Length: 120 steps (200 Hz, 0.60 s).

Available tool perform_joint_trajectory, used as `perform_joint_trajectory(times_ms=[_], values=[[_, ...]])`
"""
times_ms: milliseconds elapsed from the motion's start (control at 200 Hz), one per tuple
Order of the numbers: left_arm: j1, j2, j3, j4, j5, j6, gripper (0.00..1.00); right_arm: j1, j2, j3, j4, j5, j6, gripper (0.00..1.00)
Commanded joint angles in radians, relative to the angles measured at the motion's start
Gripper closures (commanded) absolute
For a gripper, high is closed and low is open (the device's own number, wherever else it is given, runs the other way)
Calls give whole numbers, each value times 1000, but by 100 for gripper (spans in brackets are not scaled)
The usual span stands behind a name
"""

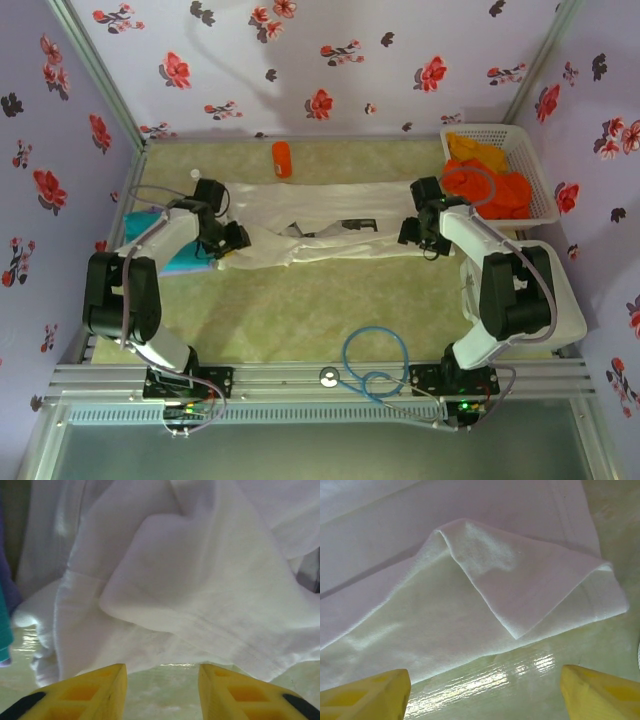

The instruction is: Fold and stack the t-shirts

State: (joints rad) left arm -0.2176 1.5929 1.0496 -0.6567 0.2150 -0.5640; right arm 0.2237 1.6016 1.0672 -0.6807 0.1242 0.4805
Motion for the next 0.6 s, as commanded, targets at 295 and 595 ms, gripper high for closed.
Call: perform_joint_trajectory(times_ms=[295, 595], values=[[4, 73, -28, 140, -24, -77, 54, -24, -39, -38, -1, 38, 45, 23], [4, 90, -35, 123, -78, -54, 49, -45, -43, -67, 30, 66, 59, 35]])
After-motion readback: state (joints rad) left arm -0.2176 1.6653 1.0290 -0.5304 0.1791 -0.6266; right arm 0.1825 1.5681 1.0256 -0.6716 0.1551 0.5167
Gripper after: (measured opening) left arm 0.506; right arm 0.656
